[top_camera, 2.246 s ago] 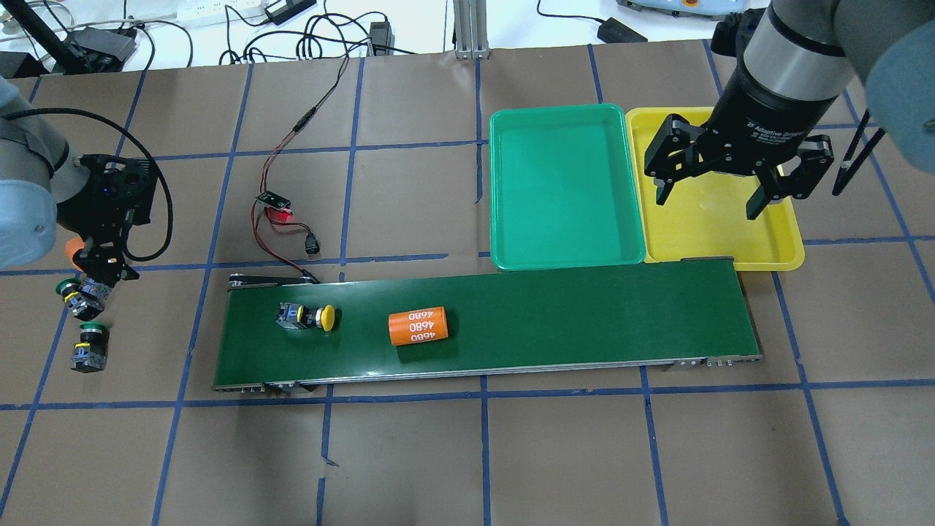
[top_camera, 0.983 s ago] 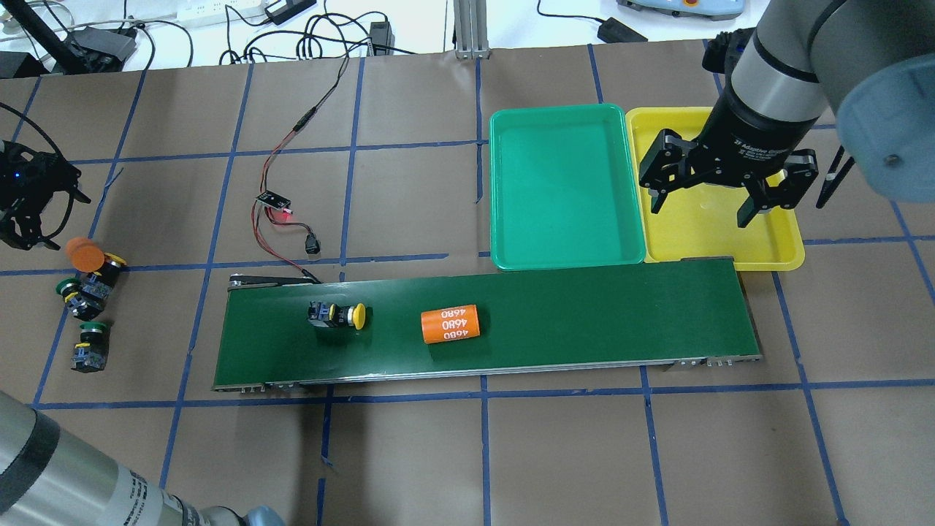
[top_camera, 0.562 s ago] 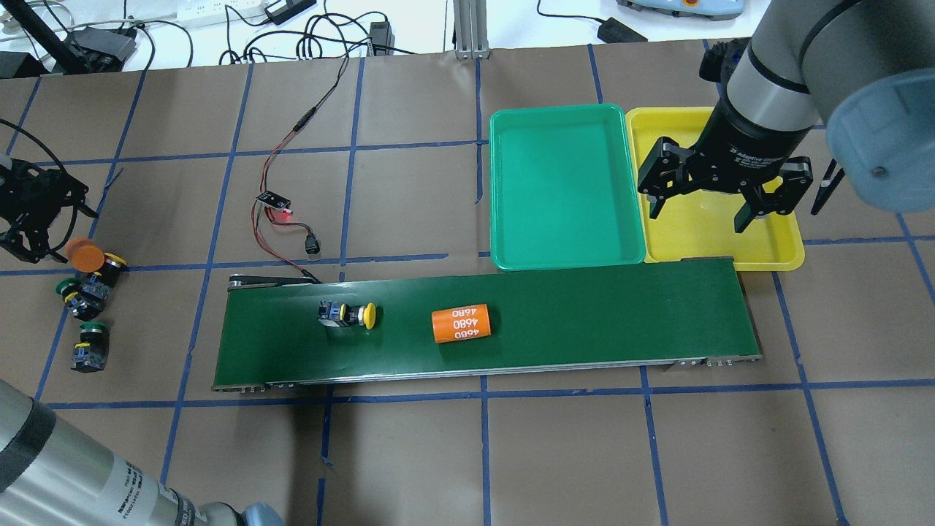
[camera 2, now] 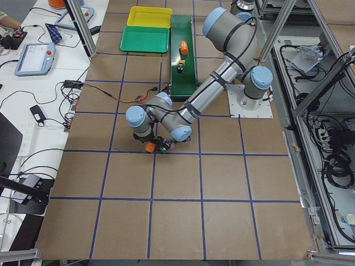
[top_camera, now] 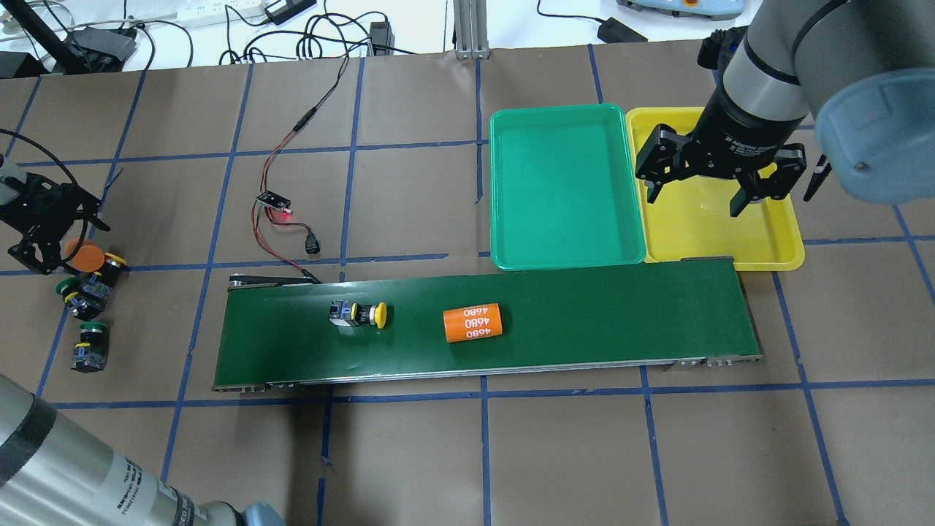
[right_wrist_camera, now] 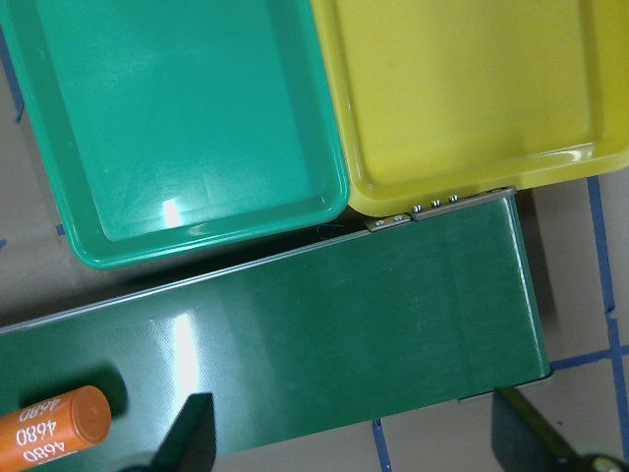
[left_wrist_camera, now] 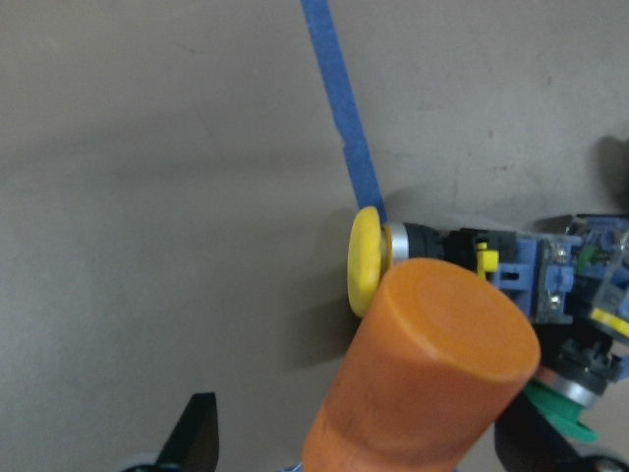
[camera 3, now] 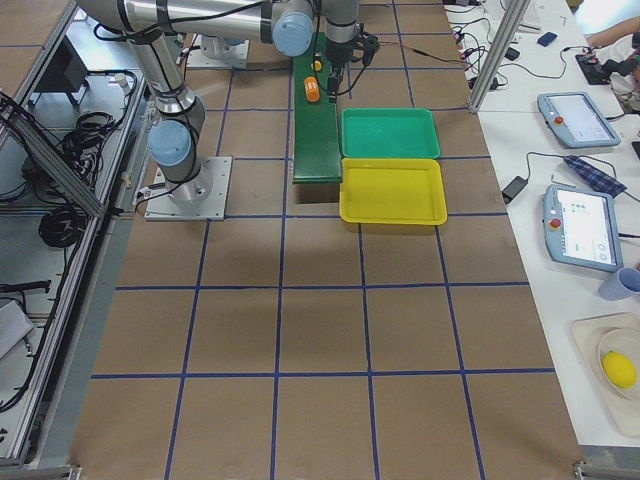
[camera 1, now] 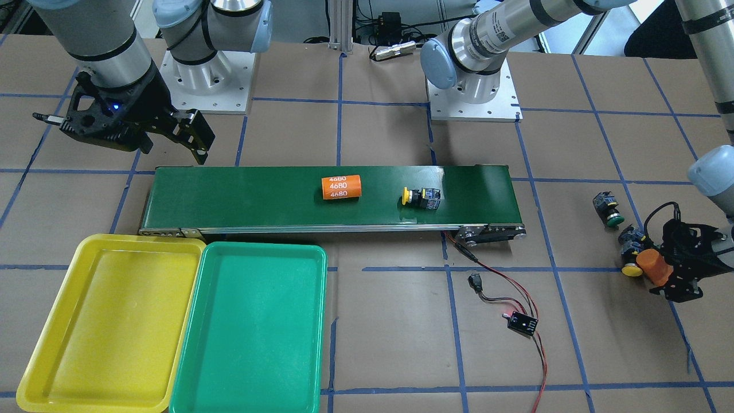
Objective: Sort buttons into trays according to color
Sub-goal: 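Grasp the second orange cylinder with the left gripper and lift it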
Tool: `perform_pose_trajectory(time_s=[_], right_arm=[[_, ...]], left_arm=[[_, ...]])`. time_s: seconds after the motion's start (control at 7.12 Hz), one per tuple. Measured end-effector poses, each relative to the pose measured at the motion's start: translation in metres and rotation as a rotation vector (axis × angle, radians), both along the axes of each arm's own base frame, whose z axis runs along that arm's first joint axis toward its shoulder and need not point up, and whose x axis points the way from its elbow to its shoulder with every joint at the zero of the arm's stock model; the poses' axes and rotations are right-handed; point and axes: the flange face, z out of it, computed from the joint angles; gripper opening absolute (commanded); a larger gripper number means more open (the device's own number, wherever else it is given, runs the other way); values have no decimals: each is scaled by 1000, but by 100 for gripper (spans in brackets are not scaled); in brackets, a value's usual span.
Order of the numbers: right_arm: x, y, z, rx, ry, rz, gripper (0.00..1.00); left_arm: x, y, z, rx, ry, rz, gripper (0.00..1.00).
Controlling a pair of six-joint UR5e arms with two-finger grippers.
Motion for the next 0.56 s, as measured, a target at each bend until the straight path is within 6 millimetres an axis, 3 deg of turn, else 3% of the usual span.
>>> perform_pose_trajectory(time_s=[0.14,0.56], right_arm=[[0,0,-3,0,2,-2,100],[-4,-3,-3,-8,3,-9,100]], left_arm=[[1,0,1,-1,-3,1,0],[-5,2,13,16,-2,25,0]])
